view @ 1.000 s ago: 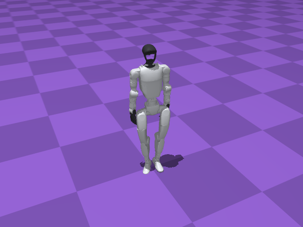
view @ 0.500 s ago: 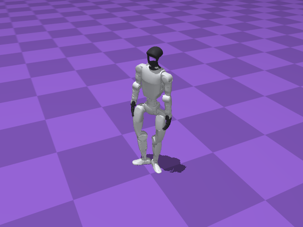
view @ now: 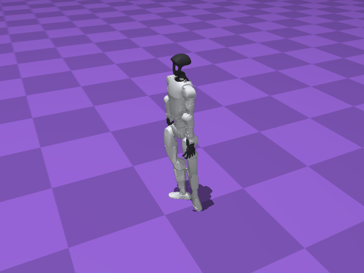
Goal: Upper body actions
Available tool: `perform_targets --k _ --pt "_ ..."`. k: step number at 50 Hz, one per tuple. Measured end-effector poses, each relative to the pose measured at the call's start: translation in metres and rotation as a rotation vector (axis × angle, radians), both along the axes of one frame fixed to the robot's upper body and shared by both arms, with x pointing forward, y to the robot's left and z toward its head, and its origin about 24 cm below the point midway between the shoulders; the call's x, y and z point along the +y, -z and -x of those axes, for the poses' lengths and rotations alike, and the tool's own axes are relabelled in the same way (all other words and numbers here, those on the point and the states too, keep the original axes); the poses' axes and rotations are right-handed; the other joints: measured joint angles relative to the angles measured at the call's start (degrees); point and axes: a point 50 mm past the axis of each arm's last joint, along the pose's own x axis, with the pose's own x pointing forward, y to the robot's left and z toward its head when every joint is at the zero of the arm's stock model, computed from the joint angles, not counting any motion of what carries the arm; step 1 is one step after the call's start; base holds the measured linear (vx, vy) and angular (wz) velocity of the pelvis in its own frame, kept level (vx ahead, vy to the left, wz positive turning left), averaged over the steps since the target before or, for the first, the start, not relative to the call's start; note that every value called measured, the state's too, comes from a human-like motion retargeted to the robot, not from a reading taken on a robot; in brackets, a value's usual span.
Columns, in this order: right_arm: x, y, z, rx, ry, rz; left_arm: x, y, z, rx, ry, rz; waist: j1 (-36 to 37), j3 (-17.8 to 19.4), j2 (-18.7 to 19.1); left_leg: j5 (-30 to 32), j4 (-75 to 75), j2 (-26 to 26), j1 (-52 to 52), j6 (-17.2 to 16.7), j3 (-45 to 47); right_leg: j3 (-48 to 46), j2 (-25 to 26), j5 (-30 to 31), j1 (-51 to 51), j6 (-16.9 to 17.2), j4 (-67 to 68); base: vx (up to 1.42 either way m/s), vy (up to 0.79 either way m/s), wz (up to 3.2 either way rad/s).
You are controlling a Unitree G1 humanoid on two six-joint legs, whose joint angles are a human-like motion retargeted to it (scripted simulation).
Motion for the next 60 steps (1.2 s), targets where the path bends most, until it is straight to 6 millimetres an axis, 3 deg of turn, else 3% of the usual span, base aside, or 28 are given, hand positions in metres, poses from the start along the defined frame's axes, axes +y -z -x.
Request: perform_targets --k 3,6,9,12,15,18,21,22,23,27,30,36,40,47,53,57,60 --pt "0.005 0.001 -0.009 -0.021 -0.016 -0.022 -0.003 0.0 0.005 0.006 -0.012 -0.001 1.01 -0.78 -2.34 3.8 5.42 0.48 0.56 2.99 -0.17 2.06 -2.52 0.48 -0.32 -0.46 -0.09 -0.21 -0.01 -1.1" --pt "0.009 0.002 -0.022 -0.051 -0.032 -0.041 -0.004 0.0 0.001 -0.007 -0.009 -0.014 2.73 0.45 -5.28 2.86 14.09 1.61 -0.74 7.66 -5.65 5.27 -5.68 1.04 -0.01 -0.97 0.24 -0.26 -0.02 -1.1" --pt "0.006 0.001 -0.04 -0.088 -0.072 -0.043 -0.008 0.001 -0.014 -0.053 0.023 -0.023 4.97 2.71 -5.16 -0.75 23.29 2.98 -7.28 6.36 -20.0 8.85 -5.86 1.84 -0.09 -1.8 0.37 -0.31 0.02 -1.25" --pt "0.0 0.0 -0.056 -0.129 -0.111 -0.023 -0.014 0.002 -0.034 -0.119 0.066 -0.027 8.08 4.56 -4.26 -2.94 25.66 0.33 -13.33 4.93 -31.99 12.53 -5.78 3.17 -1.2 -2.44 0.55 -0.3 0.05 -1.44" --pt "-0.005 -0.002 -0.067 -0.165 -0.123 -0.01 -0.022 0.001 -0.051 -0.181 0.092 0.017 10.38 6.1 -3.5 -5.43 21.2 -3.46 -14.66 6.3 -37.54 15.83 -5.73 4.41 -2.3 -2.87 0.86 -0.22 0.03 -1.29" --pt "-0.007 -0.002 -0.071 -0.177 -0.119 -0.006 -0.03 0.001 -0.059 -0.215 0.107 0.067 12.86 6.7 -2.01 -6.49 14.84 -6.68 -15.66 5.37 -43.16 20.12 -4.33 5.59 -3.45 -3.29 0.92 -0.09 0.02 -1.32" --pt "-0.006 -0.002 -0.068 -0.176 -0.106 -0.003 -0.034 0.001 -0.057 -0.215 0.115 0.079 13.55 6.64 0.82 -4.22 6.41 -8.1 -15.25 2.57 -47.43 22.9 -1.13 5.97 -3.68 -3.58 1.15 0.02 -0.03 -1.06" --pt "-0.005 -0.001 -0.067 -0.172 -0.1 -0.003 -0.034 0.002 -0.055 -0.21 0.118 0.081 13.51 6.72 1.6 -2.17 3.64 -8.44 -14.9 2.95 -47.9 23.75 -0.2 5.98 -3.45 -3.65 1.21 0.11 -0.01 -0.93" --pt "-0.005 -0.001 -0.065 -0.166 -0.094 -0.004 -0.035 0.002 -0.051 -0.198 0.121 0.085 13.2 6.83 1.75 0.61 1.17 -9.29 -14.51 6.18 -48.06 24.6 -0.05 5.92 -2.99 -3.59 1.27 0.17 0.04 -0.65" --pt "-0.005 0.0 -0.048 -0.107 -0.093 -0.001 -0.037 0.003 -0.031 -0.112 0.129 0.121 7.79 5.02 3.76 0.0 -2.26 -8.72 -12.08 5.07 -47.5 24.92 0.71 5.33 -2.59 -2.98 1.91 0.24 0.06 -0.14" --pt "-0.001 0.001 -0.036 -0.091 -0.031 0.022 -0.035 0.002 -0.028 -0.073 0.153 0.124 4.98 5.01 4.15 -0.2 -3.56 -9.68 -11.49 6.14 -48.74 24.19 0.79 4.97 -2.42 -2.66 2.09 0.06 -0.01 0.0" --pt "-0.005 -0.002 0.016 0.062 0.092 0.042 -0.032 0.003 -0.019 -0.059 0.174 0.126 7.43 3.14 3.2 -2.71 -3.36 -10.38 -10.12 6.97 -46.36 26.34 0.09 5.05 -2.37 -2.07 2.53 0.24 -0.03 -0.31" --pt "-0.01 -0.005 0.031 0.12 0.095 0.077 -0.031 0.003 -0.015 -0.059 0.101 0.126 8.52 3.13 2.65 -4.32 -2.81 -10.73 -9.64 7.44 -45.1 27.48 -0.28 5.02 -2.49 -1.8 3.01 0.13 -0.03 -0.26" --pt "-0.012 -0.003 0.017 0.067 0.069 0.076 -0.028 0.003 -0.012 -0.05 0.047 0.128 8.42 3.0 3.58 -6.33 -1.72 -10.3 -10.39 7.69 -45.54 27.26 -0.87 2.76 -3.33 -0.91 6.2 0.1 -0.03 0.02" --pt "-0.004 -0.001 -0.001 -0.011 0.098 0.05 -0.017 0.002 -0.032 -0.111 0.105 0.116 7.83 4.31 4.16 -6.1 0.71 -9.35 -13.33 7.67 -52.76 28.0 -0.33 0.2 -4.46 -1.55 13.24 0.09 -0.13 1.04" --pt "0.002 0.0 -0.004 -0.021 0.087 0.022 -0.008 0.001 -0.045 -0.148 0.126 0.081 7.19 4.86 3.61 -4.01 1.01 -10.08 -15.18 6.74 -61.92 43.79 1.97 2.4 -6.93 -0.11 17.49 0.08 -0.17 2.08" --pt "0.001 0.0 -0.003 -0.025 0.059 0.017 -0.005 0.0 -0.053 -0.175 0.108 0.051 6.86 4.9 2.71 -2.31 1.58 -12.32 -17.24 5.67 -70.3 57.4 4.11 3.3 -7.93 4.64 17.7 0.06 -0.2 2.62"
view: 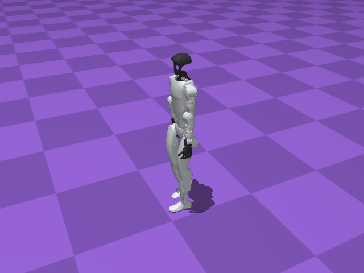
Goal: Upper body actions
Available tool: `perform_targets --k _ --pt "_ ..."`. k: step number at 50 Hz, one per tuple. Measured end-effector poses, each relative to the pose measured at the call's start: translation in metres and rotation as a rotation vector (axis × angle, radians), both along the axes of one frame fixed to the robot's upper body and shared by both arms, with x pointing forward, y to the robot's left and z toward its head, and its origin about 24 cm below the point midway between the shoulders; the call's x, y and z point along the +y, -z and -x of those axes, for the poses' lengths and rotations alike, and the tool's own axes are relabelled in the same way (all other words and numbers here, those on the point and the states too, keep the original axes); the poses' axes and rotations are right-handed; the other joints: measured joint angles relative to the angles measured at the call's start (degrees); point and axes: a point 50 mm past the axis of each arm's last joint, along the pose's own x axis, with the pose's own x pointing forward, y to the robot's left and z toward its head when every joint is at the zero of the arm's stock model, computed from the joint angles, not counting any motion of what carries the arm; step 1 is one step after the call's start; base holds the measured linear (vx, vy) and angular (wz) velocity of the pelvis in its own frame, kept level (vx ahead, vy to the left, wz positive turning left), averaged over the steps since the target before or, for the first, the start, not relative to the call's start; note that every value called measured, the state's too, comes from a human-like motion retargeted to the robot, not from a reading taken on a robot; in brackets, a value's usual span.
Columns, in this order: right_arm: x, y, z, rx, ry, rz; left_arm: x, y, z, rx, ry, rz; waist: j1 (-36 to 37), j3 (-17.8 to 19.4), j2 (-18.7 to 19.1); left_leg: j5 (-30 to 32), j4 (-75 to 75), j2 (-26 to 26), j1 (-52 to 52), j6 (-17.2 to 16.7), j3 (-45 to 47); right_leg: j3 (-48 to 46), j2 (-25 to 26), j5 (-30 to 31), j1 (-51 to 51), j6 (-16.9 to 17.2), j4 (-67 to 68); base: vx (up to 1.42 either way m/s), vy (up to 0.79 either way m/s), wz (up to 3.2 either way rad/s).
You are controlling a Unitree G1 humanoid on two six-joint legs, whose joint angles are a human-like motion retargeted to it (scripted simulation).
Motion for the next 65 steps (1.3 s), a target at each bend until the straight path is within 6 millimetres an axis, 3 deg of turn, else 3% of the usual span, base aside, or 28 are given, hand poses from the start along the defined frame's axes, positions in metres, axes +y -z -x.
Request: perform_targets --k 2,5,8,11,14,19,20,22,25,27,28,31,37,41,45,47,50,52,55,60,65 --pt "-0.003 0.0 -0.001 -0.004 -0.026 0.003 0.004 -0.001 -0.009 -0.036 -0.027 -0.032 0.22 0.42 -0.47 1.13 0.6 -1.48 -1.68 -1.04 -5.29 1.73 -0.6 -0.72 0.22 2.7 -0.98 0.0 -0.23 2.71" --pt "-0.009 -0.001 -0.004 -0.008 -0.071 0.012 0.012 -0.004 -0.025 -0.098 -0.063 -0.096 1.78 2.35 -1.24 3.02 0.45 -2.94 -3.24 -2.95 -9.77 -7.27 -2.5 -1.56 2.03 1.26 -4.71 -0.06 -0.22 2.57" --pt "-0.017 -0.002 -0.01 -0.014 -0.113 0.029 0.017 -0.009 -0.048 -0.165 -0.066 -0.128 6.73 4.96 -2.78 3.85 -1.41 -4.0 -4.67 -3.94 -9.35 -14.42 -3.41 -1.0 4.76 0.39 -8.76 -0.16 -0.15 2.26" --pt "-0.028 -0.003 -0.01 -0.03 -0.141 0.065 0.014 -0.012 -0.061 -0.201 -0.071 -0.127 8.9 6.24 -3.53 1.24 -2.71 -3.14 -6.82 -2.32 -4.03 -24.48 -5.59 -1.29 6.27 0.91 -11.19 0.0 -0.04 3.0" --pt "-0.037 -0.005 0.002 -0.005 -0.152 0.109 0.012 -0.012 -0.06 -0.197 -0.08 -0.107 7.74 5.4 -4.08 -1.66 -3.59 0.56 -8.19 -1.4 12.21 -36.74 -7.07 -2.72 8.23 1.72 -13.33 0.27 0.06 3.66" --pt "-0.039 -0.01 0.035 0.088 -0.056 0.139 0.013 -0.009 -0.051 -0.165 -0.077 -0.122 4.4 1.77 -4.57 -0.19 -1.67 8.35 -3.87 -4.86 57.53 -55.22 -8.14 -6.58 9.8 4.24 -14.42 0.39 0.08 3.82" --pt "-0.038 -0.011 0.041 0.105 -0.03 0.133 0.012 -0.009 -0.048 -0.158 -0.081 -0.125 4.2 1.31 -5.01 0.78 -0.92 8.78 -1.62 -4.49 65.91 -57.58 -8.8 -7.38 9.9 4.84 -14.1 0.47 0.05 3.52" --pt "-0.035 -0.011 0.05 0.136 -0.002 0.118 0.011 -0.007 -0.041 -0.139 -0.102 -0.125 3.99 0.14 -6.08 1.72 1.54 8.25 1.37 -2.37 73.95 -62.1 -10.21 -8.71 10.04 6.42 -13.46 0.51 0.01 3.49" --pt "-0.028 -0.011 0.055 0.16 -0.008 0.107 0.013 -0.005 -0.027 -0.092 -0.161 -0.13 2.83 -2.14 -6.53 1.3 5.16 7.26 0.54 -1.02 66.56 -69.51 -10.58 -10.35 10.46 8.96 -12.71 0.63 -0.04 3.22" --pt "-0.026 -0.011 0.059 0.162 -0.02 0.112 0.014 -0.003 -0.012 -0.044 -0.2 -0.131 4.87 -3.02 -6.33 1.8 2.9 6.05 2.23 -3.26 65.29 -72.37 -9.89 -10.98 11.17 9.91 -12.29 0.65 0.02 2.01" --pt "-0.025 -0.011 0.061 0.163 -0.023 0.113 0.014 -0.002 -0.004 -0.018 -0.219 -0.133 6.23 -3.5 -6.52 2.66 1.42 4.94 3.79 -3.35 69.15 -73.61 -9.83 -11.13 11.57 10.36 -12.09 0.64 0.07 1.63" --pt "-0.023 -0.01 0.057 0.154 -0.027 0.101 0.016 -0.001 0.018 0.052 -0.27 -0.148 10.05 -5.54 -7.74 3.88 -0.78 3.09 0.88 -3.26 62.09 -76.86 -10.21 -11.14 11.56 11.9 -11.92 0.59 0.05 1.41" --pt "-0.018 -0.002 0.015 0.03 -0.107 0.072 0.033 -0.003 0.046 0.123 -0.343 -0.199 20.7 -2.66 -10.07 0.89 -1.86 0.58 1.26 -1.58 55.87 -79.68 -10.21 -9.92 14.56 12.54 -10.94 0.29 -0.14 0.33" --pt "-0.012 0.001 -0.01 -0.052 -0.148 0.079 0.033 -0.005 0.081 0.22 -0.381 -0.215 20.89 -3.66 -8.57 -0.57 -2.14 0.93 1.82 -0.47 50.68 -80.56 -9.43 -5.12 16.96 10.4 -6.89 0.36 -0.14 1.02" --pt "-0.005 0.003 -0.023 -0.134 -0.109 0.047 0.023 -0.009 0.109 0.332 -0.436 -0.203 13.89 -5.65 -1.61 -0.7 -1.36 6.0 1.45 0.18 42.22 -78.03 -7.98 2.35 17.17 2.87 5.25 0.3 -0.17 2.06" --pt "-0.004 0.003 -0.027 -0.156 -0.071 0.034 0.016 -0.008 0.108 0.339 -0.433 -0.17 9.84 -4.37 1.95 -0.49 -0.6 8.58 1.76 0.36 38.47 -73.46 -9.94 2.9 15.44 0.01 16.72 0.16 -0.2 2.35" --pt "0.001 0.003 -0.029 -0.163 -0.01 0.0 0.01 -0.004 0.091 0.293 -0.374 -0.104 5.72 -1.57 3.3 0.58 -1.22 8.23 2.48 1.02 33.35 -59.82 -14.67 -1.49 7.34 5.37 33.12 0.04 -0.25 2.18" --pt "0.006 0.004 -0.026 -0.154 0.024 -0.015 0.01 -0.002 0.076 0.247 -0.309 -0.07 5.67 -0.69 2.51 1.73 -2.14 7.17 2.35 1.19 30.69 -48.77 -12.83 -3.14 0.8 8.54 37.06 -0.01 -0.3 1.39" --pt "0.011 0.004 -0.018 -0.13 0.038 -0.023 0.011 0.0 0.054 0.178 -0.212 -0.039 9.35 -0.14 0.67 2.63 -3.13 6.37 2.2 1.0 29.82 -37.43 -9.78 -4.39 -4.25 7.01 35.06 0.0 -0.29 0.54" --pt "0.019 0.005 -0.009 -0.089 -0.049 -0.032 0.013 0.0 0.024 0.092 -0.105 -0.03 8.4 1.0 0.35 4.05 -3.12 6.21 1.07 0.65 22.02 -31.64 -8.51 -7.76 -8.73 3.95 29.55 0.0 -0.26 1.25" --pt "0.021 0.005 -0.002 -0.045 -0.11 -0.027 0.008 0.0 0.018 0.067 -0.12 -0.019 6.99 1.35 -0.91 4.48 -3.84 4.29 1.97 0.25 16.29 -24.45 -5.36 -9.87 -8.32 5.53 14.74 0.01 -0.19 1.11"
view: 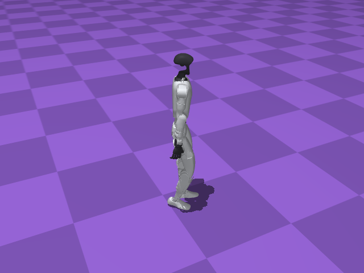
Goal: Upper body actions
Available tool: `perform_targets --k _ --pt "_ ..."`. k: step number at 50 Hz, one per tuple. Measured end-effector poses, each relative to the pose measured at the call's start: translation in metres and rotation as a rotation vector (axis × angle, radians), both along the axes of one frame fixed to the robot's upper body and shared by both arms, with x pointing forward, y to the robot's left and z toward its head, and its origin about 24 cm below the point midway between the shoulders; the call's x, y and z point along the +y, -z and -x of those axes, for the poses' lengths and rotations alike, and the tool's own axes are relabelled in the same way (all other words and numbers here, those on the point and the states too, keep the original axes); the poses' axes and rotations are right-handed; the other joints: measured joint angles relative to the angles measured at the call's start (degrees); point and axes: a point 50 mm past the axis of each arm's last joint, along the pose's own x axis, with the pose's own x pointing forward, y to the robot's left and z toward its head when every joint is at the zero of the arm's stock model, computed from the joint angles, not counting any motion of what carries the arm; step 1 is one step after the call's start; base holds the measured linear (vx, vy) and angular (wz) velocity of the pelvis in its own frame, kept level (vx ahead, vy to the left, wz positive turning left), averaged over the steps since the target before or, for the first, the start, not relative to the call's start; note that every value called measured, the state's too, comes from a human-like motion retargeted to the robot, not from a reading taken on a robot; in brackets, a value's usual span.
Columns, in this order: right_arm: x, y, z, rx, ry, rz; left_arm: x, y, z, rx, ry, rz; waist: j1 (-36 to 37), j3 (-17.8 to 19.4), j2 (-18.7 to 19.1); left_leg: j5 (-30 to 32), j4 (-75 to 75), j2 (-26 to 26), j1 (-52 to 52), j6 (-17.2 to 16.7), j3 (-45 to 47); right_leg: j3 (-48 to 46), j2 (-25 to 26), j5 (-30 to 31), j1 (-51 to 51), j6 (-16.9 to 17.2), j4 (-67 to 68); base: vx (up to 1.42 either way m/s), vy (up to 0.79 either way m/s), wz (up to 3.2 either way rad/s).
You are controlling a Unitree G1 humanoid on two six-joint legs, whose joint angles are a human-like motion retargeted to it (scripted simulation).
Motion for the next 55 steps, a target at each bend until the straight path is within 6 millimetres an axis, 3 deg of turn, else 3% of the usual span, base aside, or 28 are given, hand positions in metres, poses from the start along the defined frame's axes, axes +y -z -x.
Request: perform_targets --k 3,5,7,10,13,18,22,28,38,55 --pt "0.002 0.0 0.006 0.03 0.006 -0.007 -0.001 0.0 0.011 0.036 -0.013 0.005 -0.92 0.53 -2.15 -0.46 -0.3 -3.02 2.32 -0.08 -2.93 1.92 -0.99 -0.13 3.54 1.24 -12.67 0.08 -0.1 1.11" --pt "0.003 -0.001 0.008 0.04 0.012 -0.013 0.002 0.0 0.02 0.074 -0.014 -0.009 -1.92 1.22 -3.73 -1.13 -0.41 -5.32 4.55 -0.06 -5.34 -1.61 -3.12 4.72 6.66 1.21 -20.54 0.09 -0.02 1.14" --pt "0.006 -0.001 0.01 0.05 0.001 -0.026 0.009 -0.001 0.032 0.122 -0.01 -0.035 -1.19 0.53 -5.16 -2.16 -0.49 -6.39 6.21 -0.49 -5.93 -1.38 -2.47 5.07 9.44 -0.66 -24.66 0.11 0.03 0.23" --pt "0.011 -0.001 0.01 0.069 -0.033 -0.062 0.015 -0.004 0.048 0.196 0.004 -0.068 2.48 -1.71 -5.48 -3.62 -0.28 -5.77 6.49 -0.94 -5.38 -4.38 -3.66 6.94 10.89 1.38 -27.3 0.04 -0.02 -0.19" --pt "0.009 0.0 -0.003 0.042 -0.099 -0.056 0.009 -0.004 0.062 0.231 -0.088 -0.093 5.93 -2.93 -6.36 -4.58 -0.91 -6.03 7.16 -1.22 -2.86 -1.71 -2.53 5.46 9.78 -0.66 -25.91 -0.04 0.0 -0.43" --pt "0.004 0.001 -0.029 -0.054 -0.163 -0.028 -0.011 -0.004 0.076 0.262 -0.187 -0.015 -0.24 -3.42 -3.69 -4.85 -1.41 -5.77 8.05 -1.21 -7.05 -5.56 -1.42 4.09 12.06 -1.29 -26.23 -0.09 -0.01 0.59" --pt "0.007 0.001 -0.03 -0.081 -0.086 -0.038 -0.014 -0.003 0.07 0.247 -0.104 -0.01 -2.18 -4.46 -2.78 -5.55 -1.27 -5.66 7.58 -1.26 -8.71 -6.96 -0.82 3.93 12.92 -1.49 -27.22 -0.05 0.02 0.38" --pt "0.008 0.0 -0.002 0.033 0.004 -0.042 -0.011 0.0 0.057 0.19 0.034 -0.011 1.48 -5.96 -4.0 -6.46 -1.68 -6.1 7.7 -1.48 -8.64 -6.37 -0.73 3.96 13.16 -2.04 -27.58 0.0 0.0 0.0" --pt "-0.001 -0.003 0.016 0.103 -0.079 0.003 -0.018 0.002 0.034 0.113 -0.011 0.02 0.39 -6.23 -3.46 -7.42 -1.99 -6.44 7.14 -1.35 -10.22 -7.08 -0.69 4.23 13.39 -2.31 -27.96 -0.03 -0.01 0.08" --pt "0.001 -0.003 0.016 0.098 -0.018 -0.012 -0.007 -0.002 0.059 0.205 -0.021 -0.008 -1.02 -6.44 -2.86 -9.15 -2.84 -6.49 7.23 -0.88 -10.22 -5.46 -0.37 5.47 12.61 -2.77 -27.63 0.0 0.0 0.0"
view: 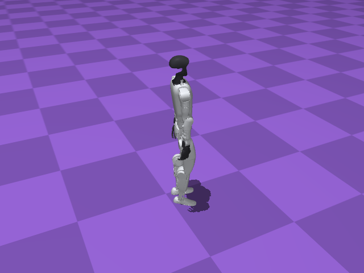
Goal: Upper body actions
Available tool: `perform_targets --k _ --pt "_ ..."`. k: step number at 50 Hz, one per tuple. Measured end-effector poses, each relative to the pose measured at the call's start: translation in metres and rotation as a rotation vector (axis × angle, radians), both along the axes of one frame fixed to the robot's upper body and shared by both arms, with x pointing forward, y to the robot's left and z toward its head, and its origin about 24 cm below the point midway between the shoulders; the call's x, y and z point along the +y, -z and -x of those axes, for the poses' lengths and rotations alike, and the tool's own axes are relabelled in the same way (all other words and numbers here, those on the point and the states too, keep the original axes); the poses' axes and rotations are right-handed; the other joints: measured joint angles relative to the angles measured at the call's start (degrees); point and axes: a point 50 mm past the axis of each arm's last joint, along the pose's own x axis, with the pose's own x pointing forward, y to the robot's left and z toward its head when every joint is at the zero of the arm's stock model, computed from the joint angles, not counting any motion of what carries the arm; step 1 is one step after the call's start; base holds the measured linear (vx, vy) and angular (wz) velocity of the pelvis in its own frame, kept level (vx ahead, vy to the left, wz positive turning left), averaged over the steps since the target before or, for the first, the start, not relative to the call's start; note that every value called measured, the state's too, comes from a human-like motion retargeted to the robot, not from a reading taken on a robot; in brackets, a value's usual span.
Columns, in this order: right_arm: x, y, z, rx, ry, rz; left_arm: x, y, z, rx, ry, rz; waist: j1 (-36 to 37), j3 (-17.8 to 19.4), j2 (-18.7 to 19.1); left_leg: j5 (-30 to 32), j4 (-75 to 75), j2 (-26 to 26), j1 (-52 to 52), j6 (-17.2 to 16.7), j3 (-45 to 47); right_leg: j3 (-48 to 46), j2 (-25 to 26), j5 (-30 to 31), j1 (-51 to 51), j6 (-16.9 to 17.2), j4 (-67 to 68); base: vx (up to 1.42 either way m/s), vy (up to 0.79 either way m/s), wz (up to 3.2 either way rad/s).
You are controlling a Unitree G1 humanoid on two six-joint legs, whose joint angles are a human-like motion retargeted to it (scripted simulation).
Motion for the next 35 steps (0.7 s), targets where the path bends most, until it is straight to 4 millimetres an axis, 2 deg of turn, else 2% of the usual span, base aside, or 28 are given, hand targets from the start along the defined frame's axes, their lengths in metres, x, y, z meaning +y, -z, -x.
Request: perform_targets --k 7,17,25,35 --pt "0.003 0.001 -0.004 -0.015 -0.003 -0.014 0.0 0.0 0.004 0.011 0.002 0.002 0.05 0.03 -0.18 -0.66 -0.03 0.06 -0.1 -0.03 0.02 0.44 0.21 0.64 -0.11 -0.34 -0.1 0.0 0.0 0.0" --pt "0.002 0.001 -0.009 -0.034 -0.006 -0.014 -0.007 0.001 -0.006 -0.026 0.017 0.029 0.23 0.0 -0.41 -1.56 0.08 -0.02 -0.24 -0.07 -0.32 0.74 0.44 1.28 0.08 -0.98 -0.21 0.0 0.0 0.0" --pt "0.0 0.001 -0.006 -0.024 0.008 -0.007 -0.009 0.002 -0.011 -0.044 0.039 0.04 0.22 -0.18 -0.46 -2.19 0.19 0.09 -0.46 -0.2 -0.62 0.98 0.86 1.82 0.22 -1.57 -0.46 0.0 0.0 0.0" --pt "-0.002 0.0 -0.002 -0.01 0.015 -0.001 -0.008 0.001 -0.006 -0.024 0.039 0.038 0.13 -0.43 -0.25 -3.0 0.16 0.34 -0.67 -0.42 -0.59 1.71 1.32 2.6 -0.05 -2.24 -0.51 0.0 0.0 0.0"
